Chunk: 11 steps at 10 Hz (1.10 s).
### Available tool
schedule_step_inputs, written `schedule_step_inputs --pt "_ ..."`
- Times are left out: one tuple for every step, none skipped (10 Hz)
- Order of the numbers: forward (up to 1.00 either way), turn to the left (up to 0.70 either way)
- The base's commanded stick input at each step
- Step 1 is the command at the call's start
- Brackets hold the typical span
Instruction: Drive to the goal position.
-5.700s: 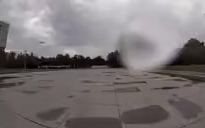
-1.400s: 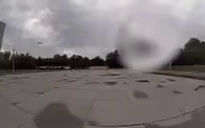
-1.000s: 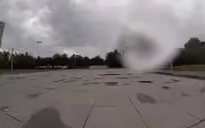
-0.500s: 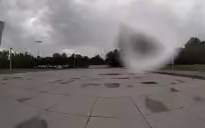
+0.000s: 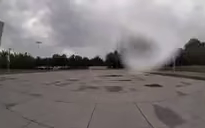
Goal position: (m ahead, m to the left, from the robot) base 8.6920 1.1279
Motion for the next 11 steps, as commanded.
schedule_step_inputs --pt "0.70 0.00" --pt "0.70 0.00" --pt "0.70 0.00" --pt "0.70 0.00" --pt "0.70 0.00" --pt "0.70 0.00" --pt "0.70 0.00" --pt "0.70 0.00" --pt "0.70 0.00" --pt "0.70 0.00" --pt "0.70 0.00"
